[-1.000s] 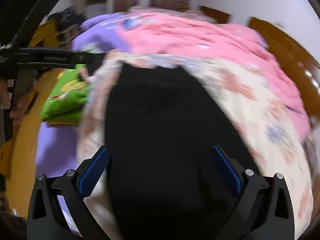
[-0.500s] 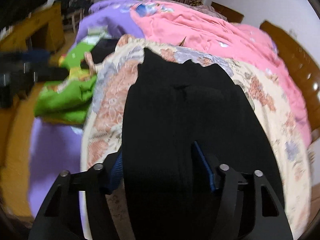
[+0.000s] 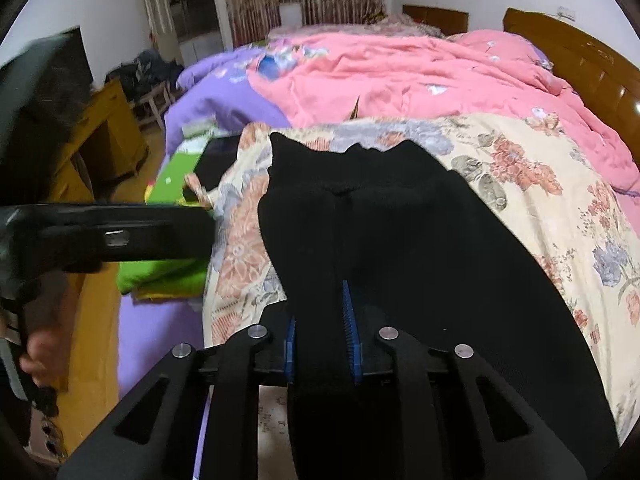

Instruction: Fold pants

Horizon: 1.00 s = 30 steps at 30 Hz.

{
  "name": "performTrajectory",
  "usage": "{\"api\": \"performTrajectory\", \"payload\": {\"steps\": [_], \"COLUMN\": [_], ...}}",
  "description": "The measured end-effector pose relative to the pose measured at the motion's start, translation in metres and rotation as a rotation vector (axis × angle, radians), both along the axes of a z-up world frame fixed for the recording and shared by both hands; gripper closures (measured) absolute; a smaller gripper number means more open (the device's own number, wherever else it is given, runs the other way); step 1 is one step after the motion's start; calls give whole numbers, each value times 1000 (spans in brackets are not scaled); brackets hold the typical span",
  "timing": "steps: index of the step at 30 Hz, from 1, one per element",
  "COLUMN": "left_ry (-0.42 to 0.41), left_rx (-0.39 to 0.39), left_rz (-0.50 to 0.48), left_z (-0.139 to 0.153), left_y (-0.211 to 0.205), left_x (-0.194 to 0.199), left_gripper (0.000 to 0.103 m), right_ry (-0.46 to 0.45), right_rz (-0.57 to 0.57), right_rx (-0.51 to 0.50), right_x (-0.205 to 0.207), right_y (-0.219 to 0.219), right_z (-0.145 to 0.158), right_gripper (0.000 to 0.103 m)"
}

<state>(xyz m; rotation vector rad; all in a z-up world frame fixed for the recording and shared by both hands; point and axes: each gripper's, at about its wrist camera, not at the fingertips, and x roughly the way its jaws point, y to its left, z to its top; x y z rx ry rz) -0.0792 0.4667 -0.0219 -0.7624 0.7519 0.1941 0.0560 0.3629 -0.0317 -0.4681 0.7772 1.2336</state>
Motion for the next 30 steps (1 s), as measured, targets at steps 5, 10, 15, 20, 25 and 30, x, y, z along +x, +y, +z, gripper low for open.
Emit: {"api": "performTrajectory", "payload": {"steps": [5,10,15,20,25,30], "left_ry": [-51,-34,27,-10,-48,-45], "left_rx": [-102,-160,-172,-87,-26,-22], "left_rz": [-32,-48,-66,-80,-85,-95], "left_z": [-6,-17,-33,-31,-27,-25], "left_y": [1,13,20,19,18,27], "left_x": [43,86,113,104,97,99], "left_gripper": [3,25,65,70,72,74], "right_ry": [-10,1,35,-53,-49,-42], "right_rz": [-5,-11,-40,-153,-388,-377], "right_rx": [60,100,53,30,-164,-182], "right_x": [2,4,8,17,62,64], "right_y": [-12,-17,-29,-99,-166,-179], "right_z": [9,11,14,28,-10,-27], "right_gripper": [83,83,57,11,11,10]}}
